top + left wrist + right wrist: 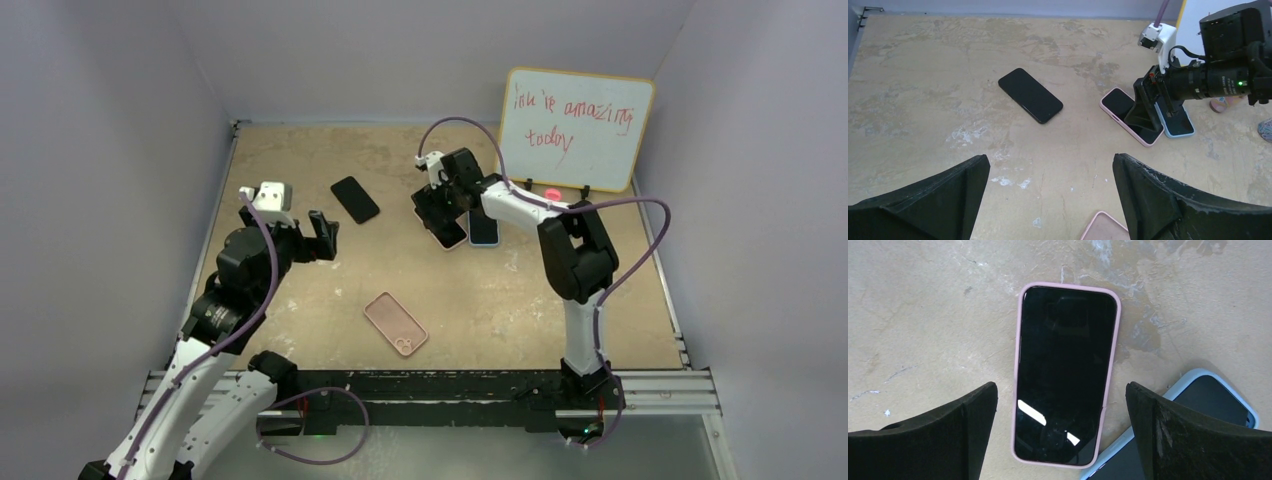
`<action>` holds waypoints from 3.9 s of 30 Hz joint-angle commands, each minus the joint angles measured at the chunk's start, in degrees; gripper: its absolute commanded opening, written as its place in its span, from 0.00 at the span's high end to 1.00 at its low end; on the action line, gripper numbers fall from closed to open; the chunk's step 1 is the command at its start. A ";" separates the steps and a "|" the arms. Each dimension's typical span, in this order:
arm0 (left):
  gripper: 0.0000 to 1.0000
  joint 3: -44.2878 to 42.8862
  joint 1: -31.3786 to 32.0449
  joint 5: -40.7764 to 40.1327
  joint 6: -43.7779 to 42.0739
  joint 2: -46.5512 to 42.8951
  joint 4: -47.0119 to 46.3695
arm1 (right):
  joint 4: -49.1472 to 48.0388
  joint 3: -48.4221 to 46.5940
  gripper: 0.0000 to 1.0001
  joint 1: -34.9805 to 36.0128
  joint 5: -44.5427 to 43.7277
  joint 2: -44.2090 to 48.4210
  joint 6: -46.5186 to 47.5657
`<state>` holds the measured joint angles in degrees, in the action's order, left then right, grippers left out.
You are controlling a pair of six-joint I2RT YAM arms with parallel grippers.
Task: Take the phone out of the phone case
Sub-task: Pick up the phone at the center of the board.
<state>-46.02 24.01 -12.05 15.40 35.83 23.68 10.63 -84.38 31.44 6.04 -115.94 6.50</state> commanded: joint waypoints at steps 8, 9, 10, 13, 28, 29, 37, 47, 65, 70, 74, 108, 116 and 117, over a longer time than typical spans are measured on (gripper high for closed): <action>0.01 0.67 -0.36 2.47 -0.81 -0.59 -1.96 | 8.47 -6.31 0.01 -0.91 3.56 -5.10 1.64; 0.01 0.69 -0.37 2.55 -0.81 -0.59 -1.96 | 9.14 -6.62 0.01 -0.88 2.98 -5.35 1.79; 0.01 0.71 -0.33 2.63 -0.81 -0.44 -2.02 | 9.33 -6.70 0.01 -0.86 1.85 -5.43 2.07; 0.01 0.91 -0.37 3.20 -0.73 -0.25 -2.25 | 9.18 -5.88 0.04 -0.69 -0.74 -5.12 2.37; 0.02 0.89 -0.99 7.64 3.55 3.30 -2.91 | 4.88 5.59 0.40 2.27 -4.58 1.40 -2.59; 0.02 0.85 -1.02 8.39 4.59 3.81 -2.63 | 3.86 6.80 0.43 2.37 -3.88 2.45 -3.32; 0.05 6.47 -0.98 18.10 16.21 9.37 -9.52 | -11.91 22.48 0.74 2.39 5.39 13.70 -15.25; 0.13 12.25 5.41 22.06 28.92 23.38 -27.53 | -27.52 35.93 0.93 2.47 11.83 19.73 -25.57; 0.26 8.39 9.08 15.33 41.01 54.74 -50.01 | -41.27 42.47 0.99 2.54 15.23 16.36 -31.22; 0.34 6.58 9.12 16.27 41.21 59.70 -52.73 | -41.40 42.20 1.00 2.49 15.03 15.54 -31.11; 0.47 6.51 9.12 18.38 42.58 62.57 -56.07 | -42.41 42.43 0.99 2.53 15.31 15.55 -31.36; 1.00 1.03 -1.43 49.25 15.90 35.68 -36.34 | -75.50 57.32 0.46 2.40 33.95 29.34 -30.17; 1.00 -0.45 -1.42 57.00 15.36 33.86 -37.44 | -81.28 58.27 0.49 3.29 39.21 29.28 -32.01; 1.00 -0.46 -1.42 57.32 15.44 33.52 -37.73 | -81.51 58.27 0.50 3.48 39.71 29.28 -31.92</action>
<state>-42.81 22.61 39.53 31.86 72.60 -10.15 -64.69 -26.65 34.20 41.19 -87.74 -24.88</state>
